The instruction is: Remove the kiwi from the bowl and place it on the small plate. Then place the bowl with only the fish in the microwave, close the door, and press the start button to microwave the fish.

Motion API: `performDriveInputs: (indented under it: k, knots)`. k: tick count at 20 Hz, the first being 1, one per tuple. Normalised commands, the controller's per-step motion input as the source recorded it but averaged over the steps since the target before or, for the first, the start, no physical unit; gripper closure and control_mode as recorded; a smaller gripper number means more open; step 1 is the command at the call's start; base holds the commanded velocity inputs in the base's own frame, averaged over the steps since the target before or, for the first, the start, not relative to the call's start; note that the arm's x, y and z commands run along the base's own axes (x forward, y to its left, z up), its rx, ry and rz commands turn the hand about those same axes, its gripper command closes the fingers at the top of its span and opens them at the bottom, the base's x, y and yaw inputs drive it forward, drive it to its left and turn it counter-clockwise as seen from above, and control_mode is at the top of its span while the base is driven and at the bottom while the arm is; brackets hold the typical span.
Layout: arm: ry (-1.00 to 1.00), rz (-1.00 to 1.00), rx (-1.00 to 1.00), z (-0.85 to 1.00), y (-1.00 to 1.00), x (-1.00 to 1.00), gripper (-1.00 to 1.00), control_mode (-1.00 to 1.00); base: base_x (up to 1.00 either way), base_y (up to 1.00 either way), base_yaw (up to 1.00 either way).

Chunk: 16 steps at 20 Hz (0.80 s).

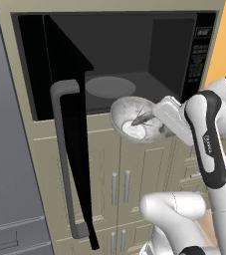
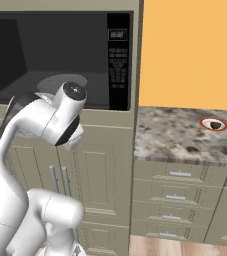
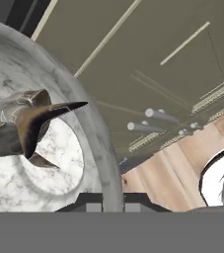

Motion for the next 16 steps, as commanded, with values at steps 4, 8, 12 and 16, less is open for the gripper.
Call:
performDriveInputs:
  k: [4,8,12,16]
  knots:
    - [-0.02,-0.22,0.17,0.41,0.12,0.75,1.00,-1.00,0.00,0.00,0.00]
    - [0.00,-0.19,0.11,0.27,0.23,1.00,1.00,-1.00,0.00,0.00,0.00]
    - [0.03,-0.10,0.01,0.31,0.29,1.00,1.00,-1.00,0.00,0.00,0.00]
    - [0.10,-0.11,0.00,0.47,0.08,0.92,1.00,-1.00,0.00,0.00,0.00]
